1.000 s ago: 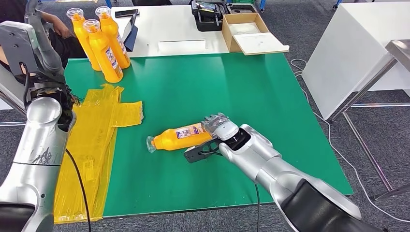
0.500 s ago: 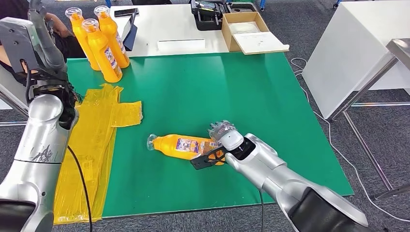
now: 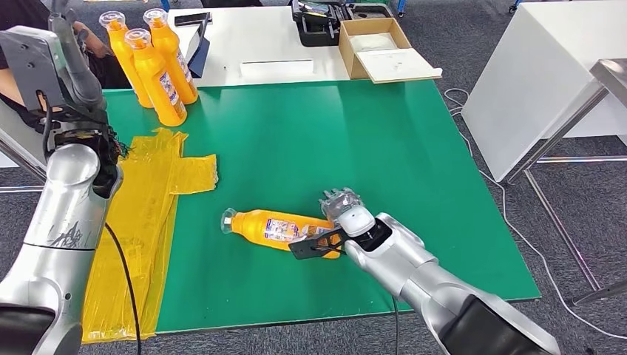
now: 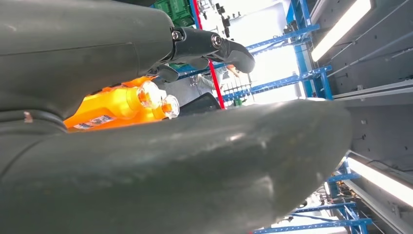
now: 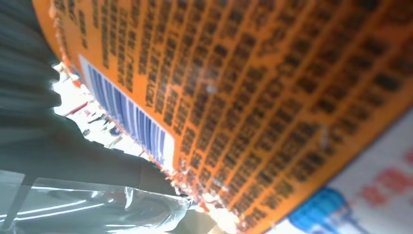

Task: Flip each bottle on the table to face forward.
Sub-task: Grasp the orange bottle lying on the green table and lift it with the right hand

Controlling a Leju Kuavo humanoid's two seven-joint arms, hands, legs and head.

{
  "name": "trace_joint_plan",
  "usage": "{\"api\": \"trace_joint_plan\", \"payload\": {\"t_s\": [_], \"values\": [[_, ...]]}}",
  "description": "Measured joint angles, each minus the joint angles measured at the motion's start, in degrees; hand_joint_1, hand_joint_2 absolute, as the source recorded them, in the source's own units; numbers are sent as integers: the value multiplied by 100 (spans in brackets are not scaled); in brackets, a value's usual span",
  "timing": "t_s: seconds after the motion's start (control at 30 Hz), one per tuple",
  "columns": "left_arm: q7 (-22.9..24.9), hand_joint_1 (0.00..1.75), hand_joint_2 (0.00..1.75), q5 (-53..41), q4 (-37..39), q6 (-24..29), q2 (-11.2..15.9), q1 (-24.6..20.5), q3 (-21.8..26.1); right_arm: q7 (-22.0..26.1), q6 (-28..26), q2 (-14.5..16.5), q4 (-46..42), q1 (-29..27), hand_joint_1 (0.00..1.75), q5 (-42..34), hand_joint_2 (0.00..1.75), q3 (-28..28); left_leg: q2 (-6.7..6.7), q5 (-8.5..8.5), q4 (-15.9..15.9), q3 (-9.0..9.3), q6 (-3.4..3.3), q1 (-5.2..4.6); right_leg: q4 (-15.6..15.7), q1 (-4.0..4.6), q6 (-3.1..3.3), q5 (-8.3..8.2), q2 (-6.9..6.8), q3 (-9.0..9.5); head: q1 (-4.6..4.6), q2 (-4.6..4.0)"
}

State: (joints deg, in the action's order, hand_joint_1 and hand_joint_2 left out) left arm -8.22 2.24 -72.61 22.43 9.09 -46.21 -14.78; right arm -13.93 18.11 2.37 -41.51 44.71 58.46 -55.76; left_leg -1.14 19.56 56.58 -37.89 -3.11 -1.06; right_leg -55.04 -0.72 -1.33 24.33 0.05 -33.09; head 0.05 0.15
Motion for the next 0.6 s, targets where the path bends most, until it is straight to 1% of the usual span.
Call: {"api": "trace_joint_plan", "payload": {"t_s": [0.1,0.2,0.27,0.33,0.43,0.57,0.6], "values": [[29,0,0,-14,0,-28,0,-3,-17,84,369,28,-1,-9,0,-173,175,85,0,0,0,0,0,0,0,0,0,0,0,0,0,0],[67,0,0,-27,16,-48,0,-13,-28,176,1125,-1,-16,61,0,-384,175,101,0,0,0,1,0,0,0,0,0,0,0,0,-1,0],[80,0,0,-10,50,-46,0,-31,-30,187,1532,-66,-57,149,0,-505,175,92,-1,0,0,1,0,0,0,-1,0,0,0,0,0,0],[84,0,0,23,91,-41,0,-53,-31,186,1736,-142,-104,226,0,-580,175,79,-4,-1,0,1,0,0,0,0,0,0,-1,2,-1,0],[84,0,0,45,144,-37,0,-81,-32,185,1801,-234,-148,278,0,-617,175,55,-6,-1,0,0,-1,-1,0,0,-1,-1,-2,5,1,0],[78,0,0,62,184,-18,0,-100,-38,67,1807,-319,-183,300,0,-662,0,20,-1,-1,1,0,-1,-3,0,0,-2,-2,0,6,0,0],[70,0,0,80,190,-5,0,-103,-42,-15,1800,-354,-198,307,0,-703,0,12,-2,-1,1,0,-1,-3,0,-1,-2,-2,-1,4,-1,0]]}}
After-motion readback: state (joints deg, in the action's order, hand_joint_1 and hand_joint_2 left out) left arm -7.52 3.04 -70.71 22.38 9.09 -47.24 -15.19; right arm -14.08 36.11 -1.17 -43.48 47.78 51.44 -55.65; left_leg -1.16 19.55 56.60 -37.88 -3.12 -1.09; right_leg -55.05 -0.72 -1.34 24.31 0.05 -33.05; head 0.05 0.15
